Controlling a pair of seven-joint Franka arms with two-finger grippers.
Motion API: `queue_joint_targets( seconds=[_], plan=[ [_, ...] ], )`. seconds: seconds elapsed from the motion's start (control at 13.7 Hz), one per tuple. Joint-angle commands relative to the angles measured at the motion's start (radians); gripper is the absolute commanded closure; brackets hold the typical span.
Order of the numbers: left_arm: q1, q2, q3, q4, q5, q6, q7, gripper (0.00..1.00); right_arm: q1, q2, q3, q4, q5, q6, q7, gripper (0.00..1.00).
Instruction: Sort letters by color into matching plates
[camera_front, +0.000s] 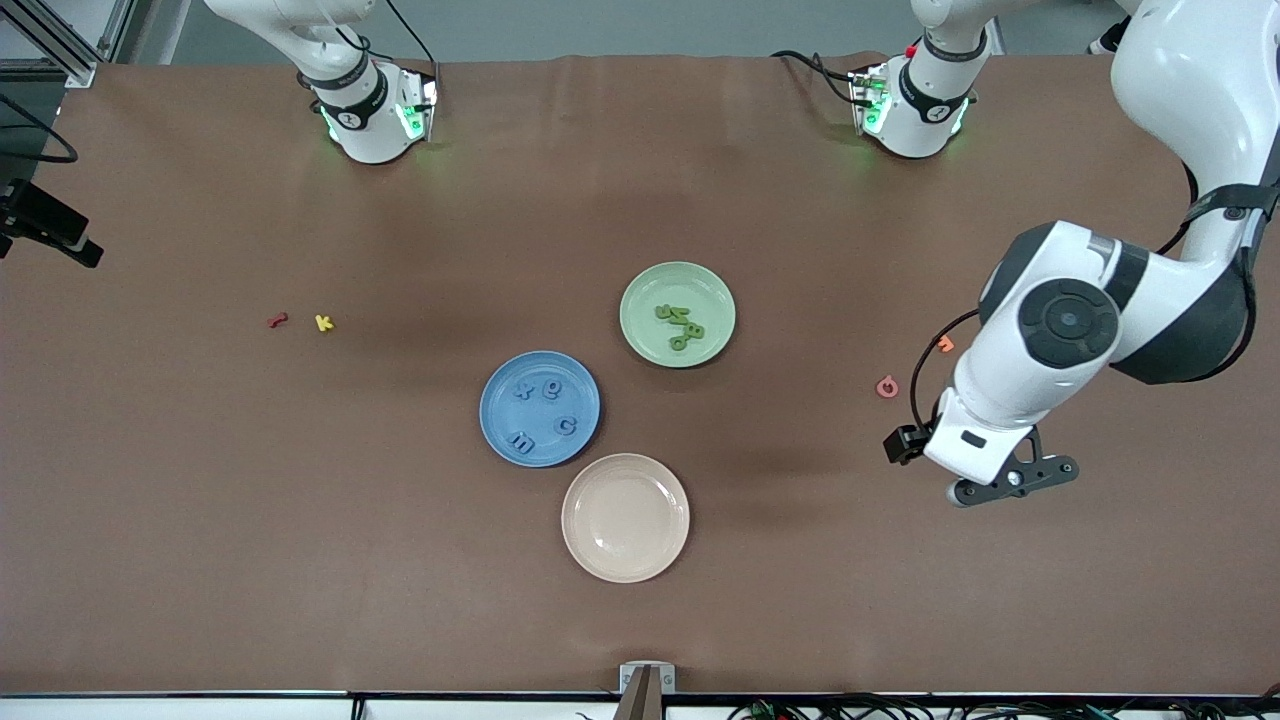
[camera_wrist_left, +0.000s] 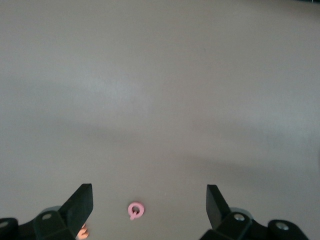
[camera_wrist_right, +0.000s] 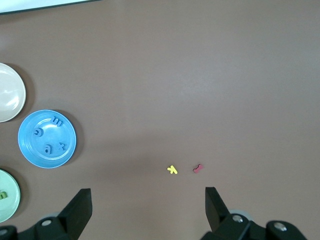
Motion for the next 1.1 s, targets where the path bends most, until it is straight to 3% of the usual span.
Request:
queue_joint_targets(
  seconds=[0.0,0.37,0.51,0.73,1.02],
  plan=[
    [-0.062,-0.149,0.184,-0.019,-0.187,-0.018,0.189,0.0,-0.011,0.006,0.016,0.017,-0.009,-0.012,-0.012,0.0],
    [-0.162,-0.309,0.401,-0.047,-0.412,-0.104,0.268,0.0,-0.011,0.007,0.017,0.012,-0.009,-0.012,-0.01,0.0],
    [-0.194,-0.384,0.471,-0.071,-0.443,-0.158,0.315,0.0,-0.011,0.007,0.017,0.012,-0.007,-0.012,0.0,0.0],
    [-0.247,-0.507,0.551,-0.119,-0.446,-0.207,0.412,0.0,-0.013,0.007,0.016,0.014,-0.009,-0.012,-0.009,0.0],
    [-0.296,-0.65,0.608,-0.227,-0.515,-0.224,0.511,0.0,-0.011,0.006,0.016,0.015,-0.011,-0.012,-0.009,0.0]
  ],
)
